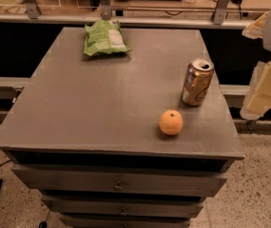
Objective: Move orange can near green rice chip bag
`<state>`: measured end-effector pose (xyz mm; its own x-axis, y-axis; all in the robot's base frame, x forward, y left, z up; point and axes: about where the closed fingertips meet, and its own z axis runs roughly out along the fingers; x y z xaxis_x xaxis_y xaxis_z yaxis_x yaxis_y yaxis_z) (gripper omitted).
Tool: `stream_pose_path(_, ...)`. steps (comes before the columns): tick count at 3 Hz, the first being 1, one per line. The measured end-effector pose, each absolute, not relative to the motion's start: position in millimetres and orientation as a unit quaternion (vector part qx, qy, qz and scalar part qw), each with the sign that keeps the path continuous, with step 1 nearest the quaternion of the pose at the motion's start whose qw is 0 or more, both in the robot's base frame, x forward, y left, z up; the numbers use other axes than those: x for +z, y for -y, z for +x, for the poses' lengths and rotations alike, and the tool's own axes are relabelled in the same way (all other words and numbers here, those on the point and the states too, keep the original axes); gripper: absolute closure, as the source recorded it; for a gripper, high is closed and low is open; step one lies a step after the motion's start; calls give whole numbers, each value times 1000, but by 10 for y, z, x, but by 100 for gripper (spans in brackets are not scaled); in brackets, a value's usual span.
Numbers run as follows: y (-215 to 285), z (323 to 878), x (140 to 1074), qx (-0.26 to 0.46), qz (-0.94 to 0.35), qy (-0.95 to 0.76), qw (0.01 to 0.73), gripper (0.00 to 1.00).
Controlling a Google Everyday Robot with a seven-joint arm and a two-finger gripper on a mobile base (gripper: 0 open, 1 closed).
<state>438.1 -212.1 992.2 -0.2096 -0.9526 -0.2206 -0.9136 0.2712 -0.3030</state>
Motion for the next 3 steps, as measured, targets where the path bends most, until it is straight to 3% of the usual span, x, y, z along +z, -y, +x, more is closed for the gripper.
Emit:
stream_pose_path(1,2121,4381,9923,-53,-601,-776,183,0)
stream_pose_path(3,2006,5119,9621,-24,-610,-768,194,0)
